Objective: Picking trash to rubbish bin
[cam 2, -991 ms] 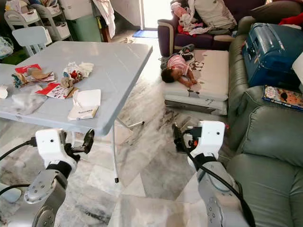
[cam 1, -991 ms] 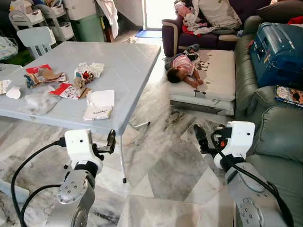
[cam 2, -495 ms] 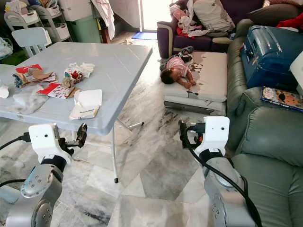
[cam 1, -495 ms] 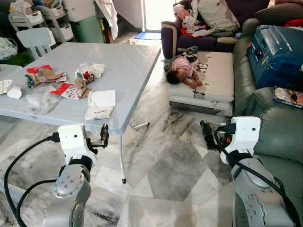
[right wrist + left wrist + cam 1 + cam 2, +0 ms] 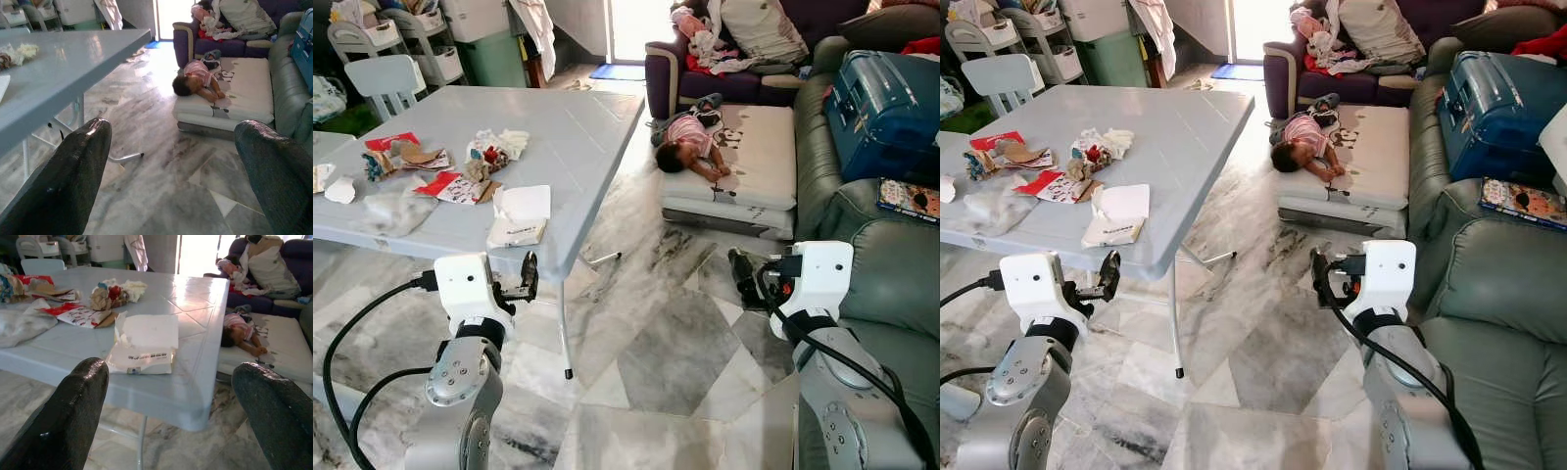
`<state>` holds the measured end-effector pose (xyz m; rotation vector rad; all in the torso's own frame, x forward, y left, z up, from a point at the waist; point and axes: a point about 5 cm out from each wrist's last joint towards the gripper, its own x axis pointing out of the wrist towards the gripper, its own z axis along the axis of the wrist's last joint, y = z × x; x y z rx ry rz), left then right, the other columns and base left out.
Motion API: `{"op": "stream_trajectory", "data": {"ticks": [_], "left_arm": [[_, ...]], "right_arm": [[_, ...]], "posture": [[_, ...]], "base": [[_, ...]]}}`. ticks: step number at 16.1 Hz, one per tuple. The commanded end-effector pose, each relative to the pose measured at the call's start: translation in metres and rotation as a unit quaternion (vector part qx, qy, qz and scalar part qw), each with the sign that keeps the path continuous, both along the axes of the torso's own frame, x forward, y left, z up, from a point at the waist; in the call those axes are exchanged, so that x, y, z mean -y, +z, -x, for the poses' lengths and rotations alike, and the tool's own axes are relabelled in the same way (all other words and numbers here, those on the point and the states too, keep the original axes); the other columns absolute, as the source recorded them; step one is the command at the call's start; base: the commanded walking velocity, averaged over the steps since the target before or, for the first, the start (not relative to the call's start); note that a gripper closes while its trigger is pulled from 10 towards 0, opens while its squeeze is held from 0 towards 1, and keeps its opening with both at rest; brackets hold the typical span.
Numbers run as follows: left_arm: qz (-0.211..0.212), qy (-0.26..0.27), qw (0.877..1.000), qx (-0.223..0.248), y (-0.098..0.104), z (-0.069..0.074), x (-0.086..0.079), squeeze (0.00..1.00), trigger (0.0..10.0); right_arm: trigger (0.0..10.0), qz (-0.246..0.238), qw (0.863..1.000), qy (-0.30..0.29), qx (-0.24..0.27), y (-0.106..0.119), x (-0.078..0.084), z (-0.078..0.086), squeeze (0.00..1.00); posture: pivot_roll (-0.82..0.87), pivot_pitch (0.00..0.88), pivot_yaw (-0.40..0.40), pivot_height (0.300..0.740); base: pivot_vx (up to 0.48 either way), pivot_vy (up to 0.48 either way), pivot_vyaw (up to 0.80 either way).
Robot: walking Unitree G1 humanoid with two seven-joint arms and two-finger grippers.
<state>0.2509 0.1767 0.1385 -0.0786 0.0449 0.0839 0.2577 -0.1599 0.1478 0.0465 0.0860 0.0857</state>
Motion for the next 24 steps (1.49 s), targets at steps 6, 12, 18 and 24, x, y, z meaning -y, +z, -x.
{"op": "stream_trajectory", "data": {"ticks": [6, 12, 18, 24], "left_arm": [[-0.005, 0.006, 1.0, 0.003, 0.0008, -0.0011, -0.0014, 0.0, 10.0], [-0.005, 0.006, 1.0, 0.003, 0.0008, -0.0011, -0.0014, 0.0, 10.0], [-0.005, 0.006, 1.0, 0.003, 0.0008, -0.0011, -0.0014, 0.0, 10.0], [-0.005, 0.006, 1.0, 0.003, 0.0008, -0.0011, -0.0014, 0.0, 10.0]], "right_arm": [[10.0, 0.012, 1.0, 0.0, -0.002, 0.0037, -0.0011, -0.0017, 0.0], [10.0, 0.012, 1.0, 0.0, -0.002, 0.0037, -0.0011, -0.0017, 0.0], [10.0, 0.012, 1.0, 0.0, -0.002, 0.0037, -0.0011, -0.0017, 0.0], [10.0, 0.012, 1.0, 0.0, -0.002, 0.0037, -0.0011, -0.0017, 0.0]], "posture": [[0.03, 0.0, 0.008, 0.74], [0.03, 0.0, 0.008, 0.74], [0.03, 0.0, 0.008, 0.74], [0.03, 0.0, 0.008, 0.74]], "base": [[0.0, 0.0, 0.0], [0.0, 0.0, 0.0], [0.0, 0.0, 0.0], [0.0, 0.0, 0.0]]}}
